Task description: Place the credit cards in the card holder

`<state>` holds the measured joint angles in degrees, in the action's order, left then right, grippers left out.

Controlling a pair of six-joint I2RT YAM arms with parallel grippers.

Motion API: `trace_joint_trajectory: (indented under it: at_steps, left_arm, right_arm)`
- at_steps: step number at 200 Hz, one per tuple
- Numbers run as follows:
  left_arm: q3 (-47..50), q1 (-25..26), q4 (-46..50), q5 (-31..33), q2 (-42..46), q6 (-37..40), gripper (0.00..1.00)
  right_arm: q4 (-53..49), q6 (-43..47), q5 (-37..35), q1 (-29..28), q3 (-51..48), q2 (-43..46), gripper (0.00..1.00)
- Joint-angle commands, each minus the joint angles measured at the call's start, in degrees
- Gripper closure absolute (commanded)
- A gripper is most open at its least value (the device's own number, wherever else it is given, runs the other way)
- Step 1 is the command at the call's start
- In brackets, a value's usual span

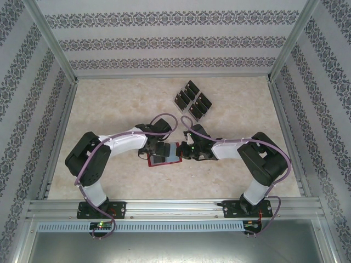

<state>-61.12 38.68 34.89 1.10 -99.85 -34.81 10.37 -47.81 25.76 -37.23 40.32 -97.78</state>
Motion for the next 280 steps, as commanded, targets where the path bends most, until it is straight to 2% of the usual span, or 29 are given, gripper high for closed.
trace_joint_trajectory:
  at_steps: [1,138,198,216,252,280]
  left_arm:
    - [1.09,0.44,5.4,3.01,1.83,2.35,0.08]
    - [5.27,-1.5,3.98,5.84,6.28,0.53,0.07]
    - [6.9,-2.9,0.83,4.75,14.19,-1.44,0.06]
    - [8.67,-4.15,-0.38,3.39,16.39,-2.34,0.06]
    - [12.52,-5.59,-0.95,3.02,18.07,-2.96,0.06]
    - [16.13,-6.79,-2.36,2.59,18.3,-3.33,0.06]
  right_arm:
    - [-0.88,-0.35,-1.94,0.63,-0.5,-1.57,1.0]
    - [-0.98,-0.23,-0.41,0.58,0.5,-1.2,1.0]
    - [-5.44,2.26,2.81,0.18,5.23,3.56,1.0]
    - [-7.42,2.96,2.49,0.15,6.32,4.53,0.95]
    - [-11.58,4.79,1.14,0.0,8.74,3.9,0.76]
    - [-14.09,5.95,-0.2,-0.76,10.34,2.52,0.73]
